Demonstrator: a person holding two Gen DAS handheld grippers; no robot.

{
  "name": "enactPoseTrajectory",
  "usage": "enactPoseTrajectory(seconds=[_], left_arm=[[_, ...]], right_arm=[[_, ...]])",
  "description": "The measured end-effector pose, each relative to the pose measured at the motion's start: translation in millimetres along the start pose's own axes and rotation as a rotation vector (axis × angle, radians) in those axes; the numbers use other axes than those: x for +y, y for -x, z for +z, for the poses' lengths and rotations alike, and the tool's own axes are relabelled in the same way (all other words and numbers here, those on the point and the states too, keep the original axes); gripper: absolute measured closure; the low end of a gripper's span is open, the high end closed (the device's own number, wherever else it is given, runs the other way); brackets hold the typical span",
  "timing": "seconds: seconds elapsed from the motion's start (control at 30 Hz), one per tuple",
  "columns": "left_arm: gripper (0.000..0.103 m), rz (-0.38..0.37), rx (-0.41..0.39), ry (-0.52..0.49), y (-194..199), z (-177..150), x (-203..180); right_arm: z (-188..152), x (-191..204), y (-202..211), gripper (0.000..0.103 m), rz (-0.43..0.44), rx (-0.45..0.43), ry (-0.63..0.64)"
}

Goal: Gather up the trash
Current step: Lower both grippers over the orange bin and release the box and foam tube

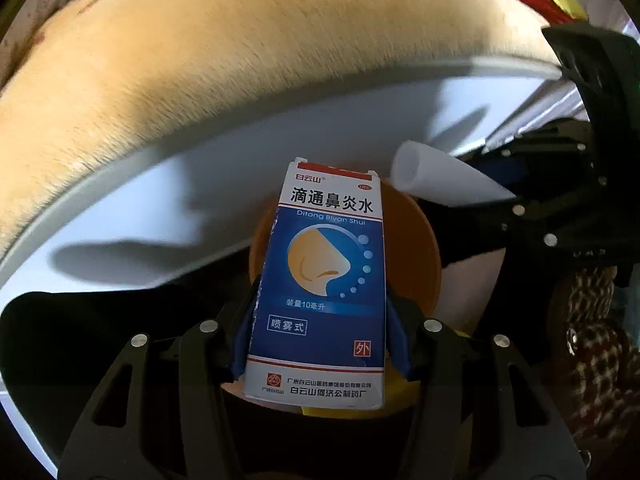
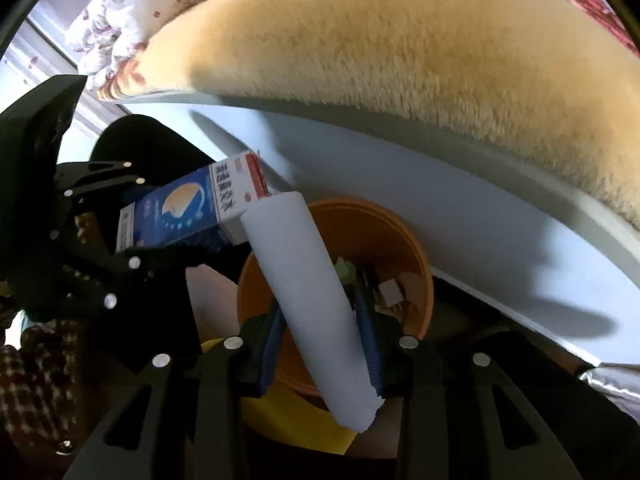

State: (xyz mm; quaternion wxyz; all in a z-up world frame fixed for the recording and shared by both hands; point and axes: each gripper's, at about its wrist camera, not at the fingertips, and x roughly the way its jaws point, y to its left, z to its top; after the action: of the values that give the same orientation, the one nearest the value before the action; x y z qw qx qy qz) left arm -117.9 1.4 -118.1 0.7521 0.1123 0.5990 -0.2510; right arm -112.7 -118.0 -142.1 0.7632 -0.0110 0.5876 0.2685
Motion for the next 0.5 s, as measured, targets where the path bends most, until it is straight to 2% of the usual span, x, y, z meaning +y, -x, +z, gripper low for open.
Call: enactPoseTrajectory(seconds=[0.07, 0.13, 0.17, 0.2, 0.33, 0.4, 0.5], left_arm=[[0.051, -0.013, 0.014, 0.002, -4, 1, -1], [0.047, -0.001, 0.043, 0.002, -9, 3, -3], [0.039, 0.013, 0.054, 0.006, -11, 1, -4], [0.032, 0.031, 0.06, 0.011, -12, 1, -5], [0.032, 0.067, 0.051, -0.002, -9, -3, -4], [0.031, 0.091, 0.033, -0.005, -4, -3, -6], [0.031, 0.131, -0.057, 0.011, 12, 2, -2]], right_arm=[[1, 0, -6, 0.063, 0.006, 0.011, -0.002], [-1, 1, -12, 0.041, -0.008, 0.035, -0.001], [-1, 1, -14, 0.037, -0.02, 0.038, -0.002], [-2, 1, -16, 0.035, -0.023, 0.042, -0.002], [-2, 1, -14, 0.03, -0.039, 0.033, -0.003], [1, 0, -7, 0.029, -0.062, 0.002, 0.001], [0, -2, 15, 0.027, -0.069, -0.067, 0.015]])
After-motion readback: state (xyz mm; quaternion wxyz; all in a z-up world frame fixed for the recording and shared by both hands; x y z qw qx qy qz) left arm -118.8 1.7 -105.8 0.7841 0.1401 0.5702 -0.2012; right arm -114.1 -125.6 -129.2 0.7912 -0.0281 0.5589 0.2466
